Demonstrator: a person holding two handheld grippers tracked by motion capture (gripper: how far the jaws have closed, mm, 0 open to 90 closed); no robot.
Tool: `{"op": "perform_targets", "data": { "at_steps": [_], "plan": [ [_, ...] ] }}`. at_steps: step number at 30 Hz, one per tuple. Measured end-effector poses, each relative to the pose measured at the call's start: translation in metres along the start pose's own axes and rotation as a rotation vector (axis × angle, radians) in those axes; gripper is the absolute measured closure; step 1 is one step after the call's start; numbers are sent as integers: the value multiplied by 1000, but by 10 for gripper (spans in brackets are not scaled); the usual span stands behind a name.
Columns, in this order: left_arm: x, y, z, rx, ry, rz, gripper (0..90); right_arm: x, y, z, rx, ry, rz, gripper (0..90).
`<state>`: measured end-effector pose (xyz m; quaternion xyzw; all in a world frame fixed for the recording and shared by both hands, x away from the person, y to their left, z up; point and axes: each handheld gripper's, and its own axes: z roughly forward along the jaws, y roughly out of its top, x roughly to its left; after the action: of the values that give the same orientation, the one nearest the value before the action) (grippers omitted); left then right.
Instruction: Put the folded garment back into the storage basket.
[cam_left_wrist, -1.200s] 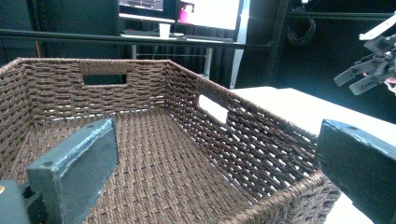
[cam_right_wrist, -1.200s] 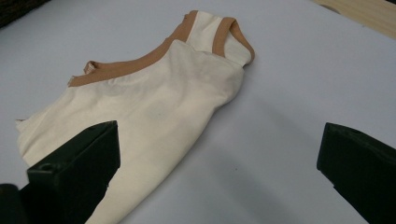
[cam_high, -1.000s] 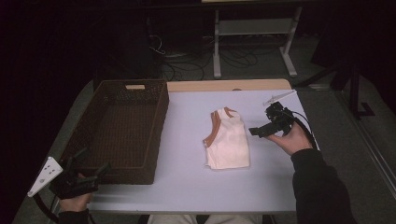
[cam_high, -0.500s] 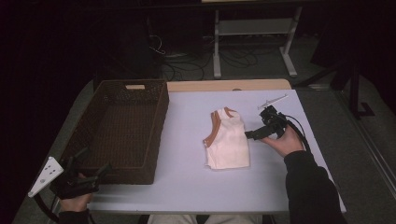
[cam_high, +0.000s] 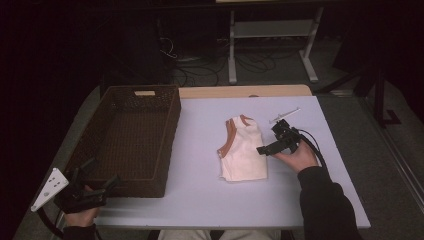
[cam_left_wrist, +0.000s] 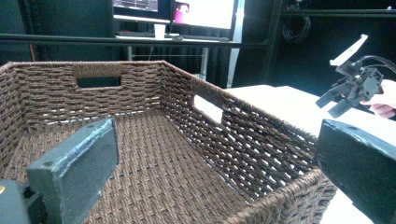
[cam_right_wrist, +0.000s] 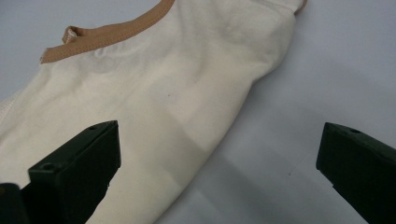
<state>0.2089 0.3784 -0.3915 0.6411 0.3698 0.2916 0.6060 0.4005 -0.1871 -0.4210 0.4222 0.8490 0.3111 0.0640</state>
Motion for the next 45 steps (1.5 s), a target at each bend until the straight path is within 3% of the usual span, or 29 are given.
{"op": "perform_targets", "data": {
  "at_steps": [7, 15, 20, 26, 31, 38, 45],
  "plan": [
    [0, 0, 0, -5, -3, -2, 0, 2, 1, 8, 5, 8, 9, 53],
    [0, 0, -1, -5, 3, 0, 0, 3, 0, 19, 38, -3, 10, 173],
    [0, 0, 0, -5, 2, 1, 0, 4, 1, 18, 22, -9, -1, 277],
    [0, -1, 0, -3, 4, 1, 0, 5, 2, 20, 15, 10, 14, 335],
    [0, -1, 0, -3, 4, 0, 0, 6, 2, 24, 35, -10, 24, 400],
    [0, 0, 0, -4, 1, 1, 0, 7, 2, 25, 23, -40, 55, 453],
    [-1, 0, 0, -3, 1, 4, 0, 10, 2, 26, 12, -32, 73, 659]
  ]
}}
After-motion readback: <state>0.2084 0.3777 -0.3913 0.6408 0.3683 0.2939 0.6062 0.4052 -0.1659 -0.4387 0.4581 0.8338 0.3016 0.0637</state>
